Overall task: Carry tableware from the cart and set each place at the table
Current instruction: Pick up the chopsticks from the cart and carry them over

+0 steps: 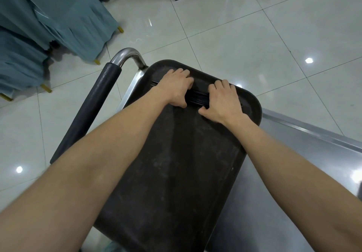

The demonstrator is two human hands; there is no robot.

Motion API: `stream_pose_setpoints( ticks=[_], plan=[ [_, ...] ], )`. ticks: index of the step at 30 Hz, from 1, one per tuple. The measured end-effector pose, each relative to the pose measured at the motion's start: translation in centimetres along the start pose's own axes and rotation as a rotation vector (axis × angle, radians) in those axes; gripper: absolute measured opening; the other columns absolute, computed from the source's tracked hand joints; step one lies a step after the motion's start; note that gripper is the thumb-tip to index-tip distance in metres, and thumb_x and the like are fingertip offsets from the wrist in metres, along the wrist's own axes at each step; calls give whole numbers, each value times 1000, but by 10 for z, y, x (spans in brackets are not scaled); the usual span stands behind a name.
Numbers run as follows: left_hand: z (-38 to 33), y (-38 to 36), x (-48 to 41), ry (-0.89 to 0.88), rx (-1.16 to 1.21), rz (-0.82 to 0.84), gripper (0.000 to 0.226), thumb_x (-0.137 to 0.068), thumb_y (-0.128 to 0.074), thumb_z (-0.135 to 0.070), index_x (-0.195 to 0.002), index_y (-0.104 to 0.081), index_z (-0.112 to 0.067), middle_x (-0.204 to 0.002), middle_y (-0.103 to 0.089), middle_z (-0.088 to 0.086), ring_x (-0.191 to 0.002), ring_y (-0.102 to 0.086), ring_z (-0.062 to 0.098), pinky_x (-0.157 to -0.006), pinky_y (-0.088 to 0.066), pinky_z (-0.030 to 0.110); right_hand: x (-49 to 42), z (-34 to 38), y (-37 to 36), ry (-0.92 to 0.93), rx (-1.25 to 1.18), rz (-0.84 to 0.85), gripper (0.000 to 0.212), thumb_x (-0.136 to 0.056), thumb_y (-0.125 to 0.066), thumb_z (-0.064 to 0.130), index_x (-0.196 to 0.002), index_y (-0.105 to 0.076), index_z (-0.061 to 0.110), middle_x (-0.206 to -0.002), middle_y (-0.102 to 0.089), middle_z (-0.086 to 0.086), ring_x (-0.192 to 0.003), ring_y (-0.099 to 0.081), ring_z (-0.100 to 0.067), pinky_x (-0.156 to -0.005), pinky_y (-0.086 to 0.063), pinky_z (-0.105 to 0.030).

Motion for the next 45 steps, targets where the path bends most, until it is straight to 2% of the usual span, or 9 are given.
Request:
stream_pose_setpoints(
  ticks=[2, 4, 11, 18, 23, 28, 36, 41, 45],
  plan=[
    [-1, 0, 4, -1, 16, -11, 47, -64, -83, -43, -96, -53, -24, -106, -47, -3, -96, -45, 19, -79, -39, 35, -2, 2, -2, 20, 24, 22, 63, -77, -66, 62, -115, -63, 11, -116, -62, -9, -113, -53, -29, -99, -48, -46],
    [-1, 1, 7, 11, 58, -35, 54, -61, -84, -38, -103, -52, -22, -104, -49, -2, -92, -50, 21, -76, -42, 35, -5, 3, -4, 26, 32, 40, 67, -77, -67, 64, -117, -62, 11, -119, -61, -10, -115, -52, -29, -101, -48, -46],
    [-6, -1, 6, -1, -17, -27, 62, -62, -81, -49, -112, -56, -22, -112, -51, -1, -105, -49, 21, -87, -41, 37, -9, 5, -11, 21, 89, 134, 80, -72, -66, 74, -120, -59, 11, -118, -62, -12, -112, -55, -31, -100, -46, -46],
    [-11, -9, 17, 1, 70, -7, 42, -71, -80, -34, -96, -47, -25, -97, -50, -5, -93, -54, 23, -78, -39, 35, 0, 16, -16, 69, 64, 157, 53, -84, -65, 55, -115, -64, 12, -113, -68, -10, -107, -60, -31, -97, -47, -46],
    [-12, -10, 27, -4, 60, -48, 32, -74, -79, -36, -93, -55, -23, -97, -48, -4, -98, -56, 24, -77, -40, 35, 5, 27, -9, 144, 125, 145, 39, -86, -64, 46, -107, -69, 13, -108, -69, -10, -104, -60, -30, -93, -47, -44],
    [-18, -13, 32, -13, -2, -45, 38, -77, -79, -37, -106, -63, -18, -103, -63, 2, -96, -62, 26, -74, -40, 36, 8, 32, -12, 177, 148, 159, 41, -86, -64, 48, -106, -70, 13, -109, -69, -10, -103, -60, -30, -93, -47, -44],
    [-27, -27, 53, -8, 79, -44, 21, -85, -70, -31, -101, -65, -19, -99, -62, 2, -96, -65, 30, -74, -41, 37, 20, 37, -15, 214, 139, 105, 44, -91, -66, 55, -111, -71, 16, -113, -67, -10, -110, -58, -30, -96, -46, -46],
    [-24, -26, 78, 61, 124, -83, 18, -88, -67, -38, -100, -64, -24, -96, -58, -3, -91, -66, 27, -69, -45, 37, 32, 47, 0, 252, 103, 32, 35, -87, -74, 41, -107, -69, 12, -114, -56, -12, -102, -56, -30, -85, -51, -44],
    [-13, -18, 112, 96, 192, -73, 19, -89, -68, -47, -92, -58, -32, -89, -54, -11, -83, -63, 16, -69, -52, 36, 41, 65, 1, 291, 42, 150, 20, -94, -66, 35, -107, -62, 21, -98, -65, -4, -81, -64, -26, -70, -55, -40]
  ],
)
Point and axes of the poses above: each hand's wrist, its own x-axis away from the middle knuckle, its own y-axis out of the back of the hand, z = x × y, the point moved 10 cm from there along -x, towards the middle knuckle
